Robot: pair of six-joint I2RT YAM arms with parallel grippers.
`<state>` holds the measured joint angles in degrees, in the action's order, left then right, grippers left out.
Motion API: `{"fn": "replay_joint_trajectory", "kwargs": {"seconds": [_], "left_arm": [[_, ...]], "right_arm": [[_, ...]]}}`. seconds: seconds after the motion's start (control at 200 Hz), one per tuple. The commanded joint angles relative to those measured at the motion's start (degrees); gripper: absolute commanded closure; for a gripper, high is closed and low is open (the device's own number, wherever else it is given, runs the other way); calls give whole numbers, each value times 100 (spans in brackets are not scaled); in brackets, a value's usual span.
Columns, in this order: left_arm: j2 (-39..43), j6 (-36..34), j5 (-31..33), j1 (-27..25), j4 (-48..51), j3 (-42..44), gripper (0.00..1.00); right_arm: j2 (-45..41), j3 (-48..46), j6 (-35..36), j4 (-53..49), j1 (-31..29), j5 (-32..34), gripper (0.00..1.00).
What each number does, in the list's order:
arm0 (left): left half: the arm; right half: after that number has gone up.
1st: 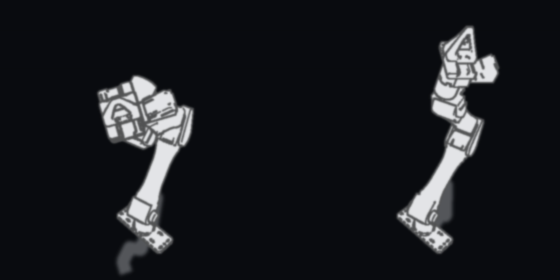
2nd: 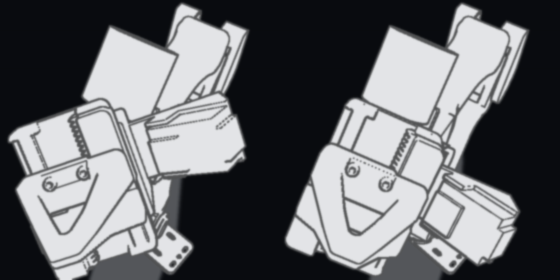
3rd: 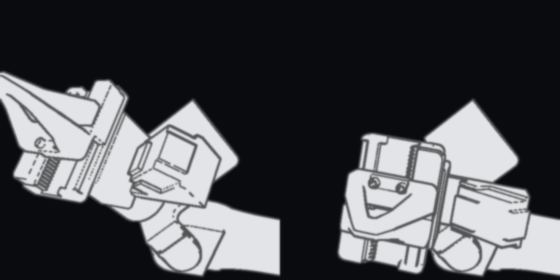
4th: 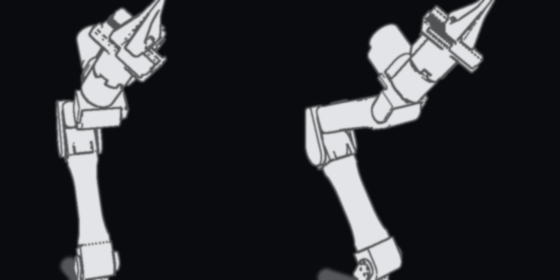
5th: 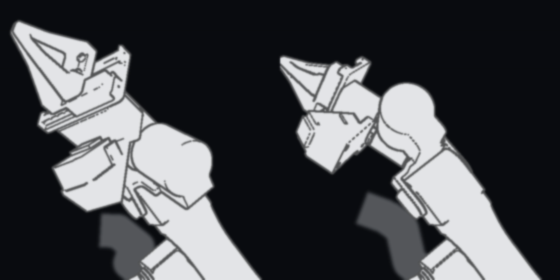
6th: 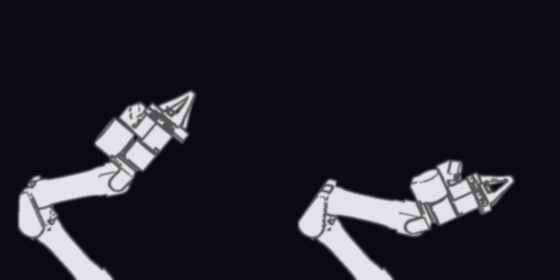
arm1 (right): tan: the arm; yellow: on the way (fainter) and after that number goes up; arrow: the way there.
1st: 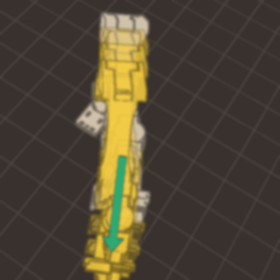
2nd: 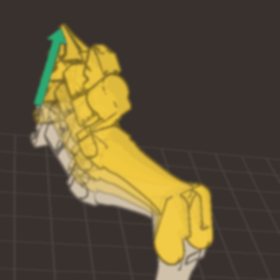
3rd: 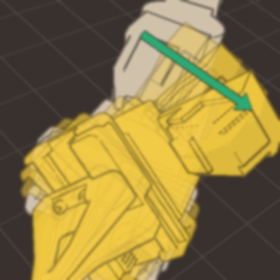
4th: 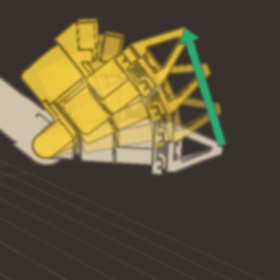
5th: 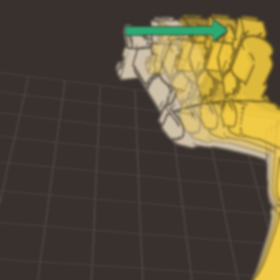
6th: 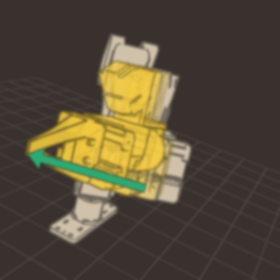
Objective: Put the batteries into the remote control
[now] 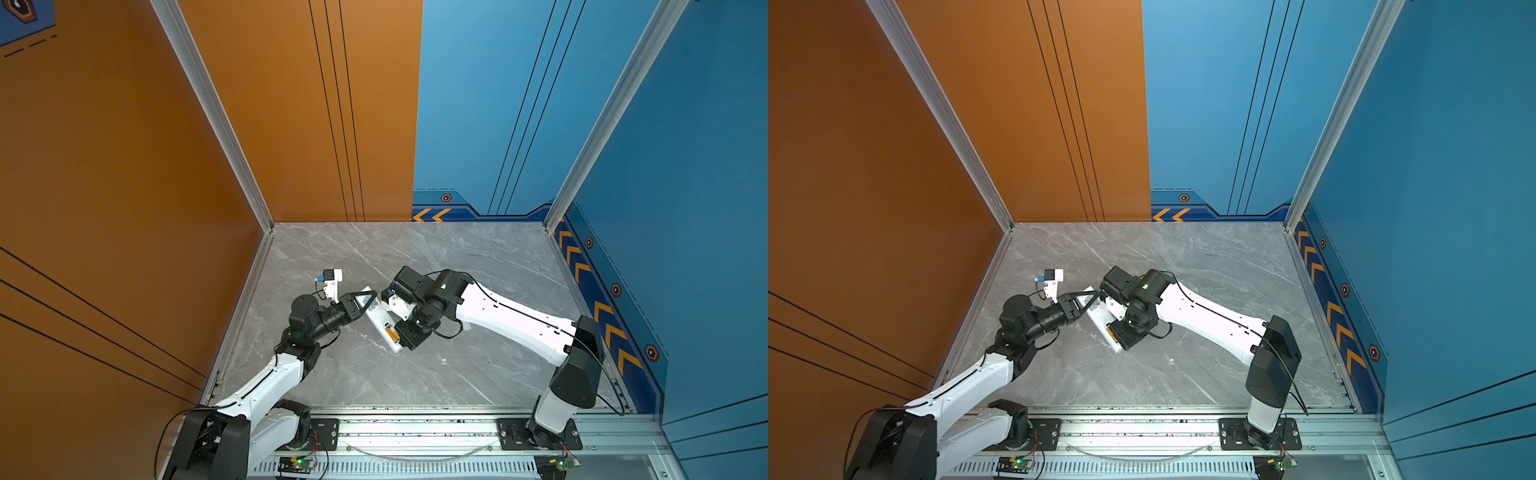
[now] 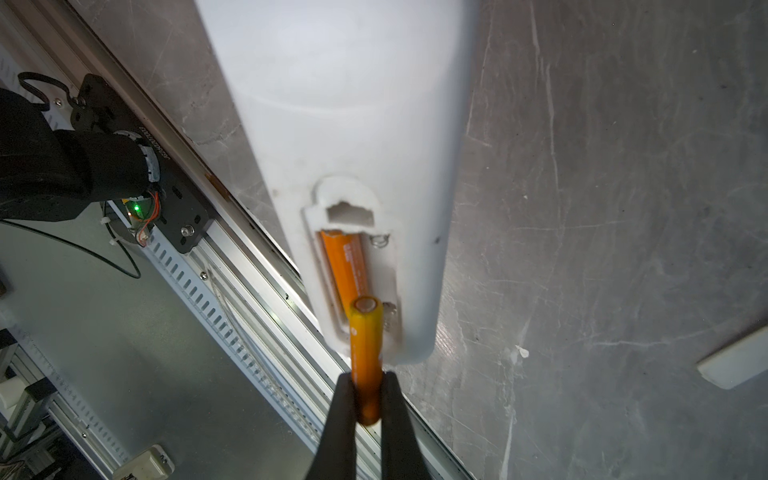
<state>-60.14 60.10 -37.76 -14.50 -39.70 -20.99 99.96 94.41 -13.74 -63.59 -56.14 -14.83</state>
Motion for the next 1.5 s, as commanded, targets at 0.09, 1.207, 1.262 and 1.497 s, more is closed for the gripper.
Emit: {"fn": "replay_joint_trajectory", "kwargs": {"seconds": [0.09, 1.207, 1.262, 1.497], "left_arm": [[-24, 74, -131, 58, -257, 30, 100], [20, 149, -141, 75, -257, 1, 100], [37, 151, -135, 77, -257, 15, 100], [94, 169, -127, 62, -256, 73, 100]], "right_arm": [[111, 270, -30, -217, 50, 14, 100], [400, 420, -172, -211, 174, 121, 92], [415, 432, -184, -193, 182, 103, 91], [458, 459, -235, -164, 200, 104, 86]]}}
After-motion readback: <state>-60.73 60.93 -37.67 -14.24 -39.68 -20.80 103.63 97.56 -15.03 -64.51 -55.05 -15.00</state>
